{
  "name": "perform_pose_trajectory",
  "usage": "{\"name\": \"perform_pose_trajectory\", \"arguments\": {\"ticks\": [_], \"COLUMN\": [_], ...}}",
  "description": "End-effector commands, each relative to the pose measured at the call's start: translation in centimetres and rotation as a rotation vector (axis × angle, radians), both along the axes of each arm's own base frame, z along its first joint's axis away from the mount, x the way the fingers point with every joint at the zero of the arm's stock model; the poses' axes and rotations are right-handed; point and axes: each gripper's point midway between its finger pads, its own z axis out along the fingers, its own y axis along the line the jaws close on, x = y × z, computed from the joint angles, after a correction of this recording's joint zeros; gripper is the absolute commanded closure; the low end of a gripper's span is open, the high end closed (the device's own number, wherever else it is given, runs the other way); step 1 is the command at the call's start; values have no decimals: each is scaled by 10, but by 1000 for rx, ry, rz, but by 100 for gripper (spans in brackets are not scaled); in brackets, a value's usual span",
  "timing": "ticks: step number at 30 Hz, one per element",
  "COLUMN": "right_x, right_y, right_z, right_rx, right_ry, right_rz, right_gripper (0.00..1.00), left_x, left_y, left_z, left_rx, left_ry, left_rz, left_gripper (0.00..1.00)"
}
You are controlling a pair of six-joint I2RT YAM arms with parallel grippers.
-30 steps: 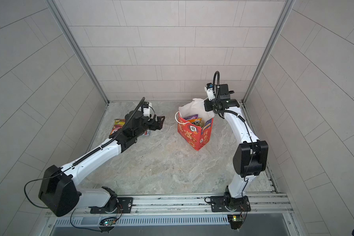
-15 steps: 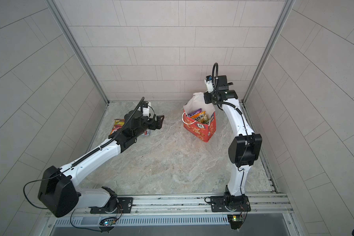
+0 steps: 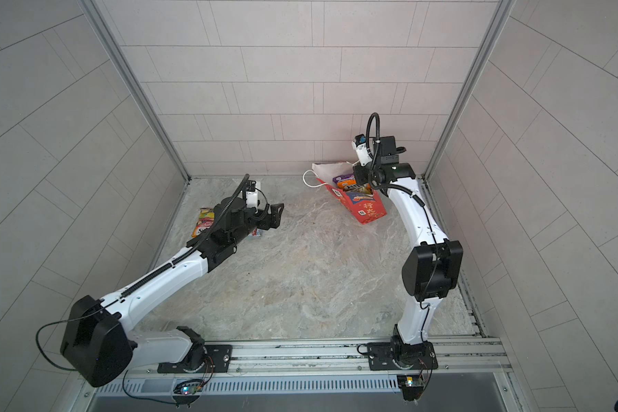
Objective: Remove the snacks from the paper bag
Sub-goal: 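Tilt the bag by its handle with the right gripper toward the left gripper, then hold the tilted bag with the right gripper while the left gripper reaches into it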
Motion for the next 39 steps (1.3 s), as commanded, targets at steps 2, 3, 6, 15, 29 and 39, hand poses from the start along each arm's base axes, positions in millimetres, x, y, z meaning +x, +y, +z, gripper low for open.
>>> {"name": "perform_pose_trajectory", "arguments": {"ticks": [2,3,6,15,29,39], "right_x": [-16,-18,-22,-40,-94,-138], "right_y": [31,36,50,104,170,197], "right_z": [50,49,48,27,2,-7], "right_rx": [57,66,54,-61,-16,105], "right_ry": [-212,-213,-204,-148,-82,-41], "right_rz": [110,121,142,225,272,381], "right_gripper": [100,100,100,100,100,100], "left_x": [-5,-7,-12,-28,-57,-66], "left_y": [6,7,9,3,2,-29], "left_z": [-3,-5,-5,0,-13,-31], "left_rx": [-2,0,-9,-38,-7,41], "left_ry": [-1,3,4,10,30,43], "left_rz": [8,9,7,-64,-130,-266], "left_gripper": [4,5,5,7,27,30]}}
